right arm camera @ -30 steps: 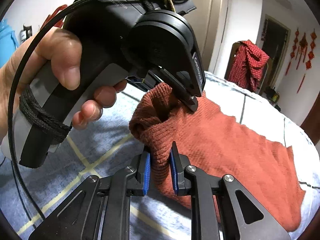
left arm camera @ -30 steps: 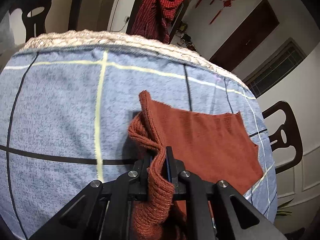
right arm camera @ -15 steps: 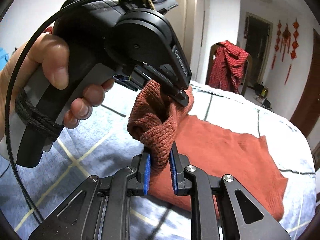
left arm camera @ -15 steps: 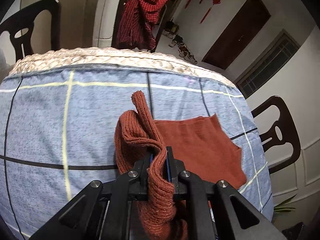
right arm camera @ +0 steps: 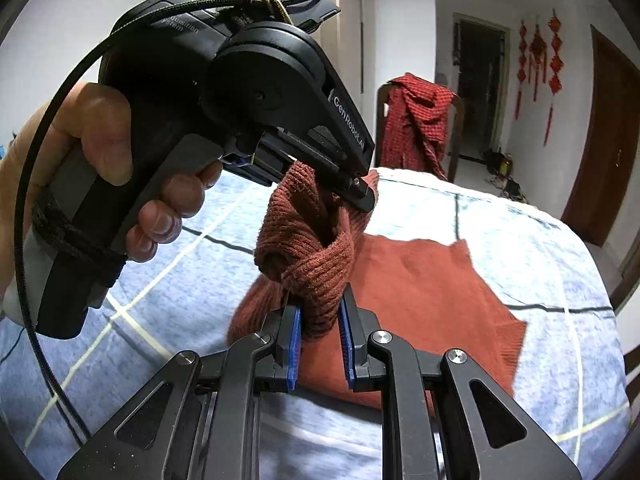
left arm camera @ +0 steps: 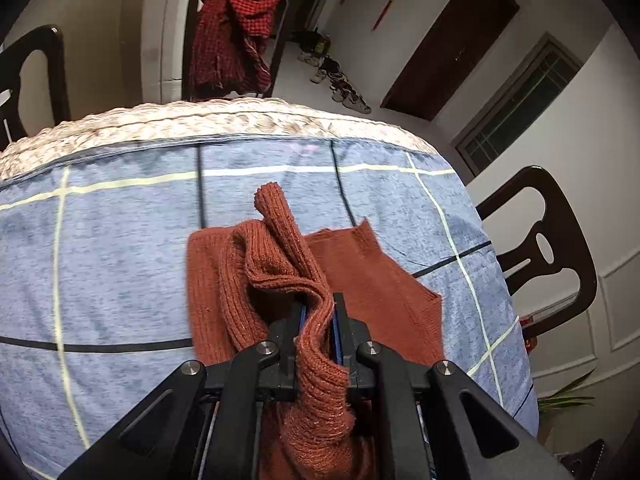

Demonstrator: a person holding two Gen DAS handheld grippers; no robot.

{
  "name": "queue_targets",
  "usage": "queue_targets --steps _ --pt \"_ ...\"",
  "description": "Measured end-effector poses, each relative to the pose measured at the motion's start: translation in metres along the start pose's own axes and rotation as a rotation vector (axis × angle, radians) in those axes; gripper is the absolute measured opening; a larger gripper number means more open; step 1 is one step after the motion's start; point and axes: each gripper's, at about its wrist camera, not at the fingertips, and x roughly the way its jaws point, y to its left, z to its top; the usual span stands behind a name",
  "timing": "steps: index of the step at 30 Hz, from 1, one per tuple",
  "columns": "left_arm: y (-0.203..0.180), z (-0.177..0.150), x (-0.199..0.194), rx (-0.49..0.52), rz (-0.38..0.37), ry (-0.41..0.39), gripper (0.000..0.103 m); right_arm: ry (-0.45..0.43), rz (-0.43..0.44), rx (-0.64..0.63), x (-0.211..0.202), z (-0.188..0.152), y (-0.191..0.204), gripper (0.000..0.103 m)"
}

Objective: Fold small clothes
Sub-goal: 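Lift the gripped edge with both grippers and fold it across the sweater, then lay the folded edge down and open both grippers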

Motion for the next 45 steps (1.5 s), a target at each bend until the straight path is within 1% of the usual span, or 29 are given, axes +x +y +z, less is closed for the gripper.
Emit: queue_targets --steps 6,8,16,24,28,30,32,34,37,41,45 --pt "-0.027 0.005 0.018 0.026 -0.004 0.025 0.013 0.001 -0.015 0.046 -0.009 -0.004 -0.025 0.017" --pt "-0.037 0.006 0.025 0.036 -0.007 0.032 0.013 0.001 -0.019 0.060 -0.015 -0.008 -0.041 0.017" --pt "-0.069 0.007 0.055 0.073 0.002 0.078 0.013 0.027 -0.020 0.132 -0.018 -0.020 -0.076 0.017" --pt "-0.089 0.003 0.078 0.089 0.025 0.126 0.013 0.064 -0.003 0.190 -0.016 -0.026 -0.093 0.017" --pt "-0.092 0.002 0.087 0.084 0.032 0.144 0.014 0.087 0.023 0.213 -0.011 -0.027 -0.100 0.017" --pt "-0.093 0.002 0.090 0.083 0.037 0.151 0.017 0.092 0.034 0.238 -0.008 -0.027 -0.105 0.017" --pt "-0.093 0.004 0.092 0.072 0.023 0.159 0.028 0.103 0.052 0.272 -0.005 -0.028 -0.111 0.017" --pt "-0.094 0.005 0.093 0.065 0.017 0.158 0.036 0.108 0.069 0.299 -0.005 -0.029 -0.116 0.018" --pt "-0.097 0.005 0.091 0.069 0.024 0.147 0.042 0.113 0.065 0.310 -0.007 -0.029 -0.121 0.019" --pt "-0.097 0.006 0.084 0.050 -0.025 0.123 0.055 0.113 0.060 0.320 -0.009 -0.029 -0.125 0.019" --pt "-0.098 0.011 0.069 0.058 -0.035 0.083 0.058 0.113 0.052 0.336 -0.014 -0.034 -0.127 0.019"
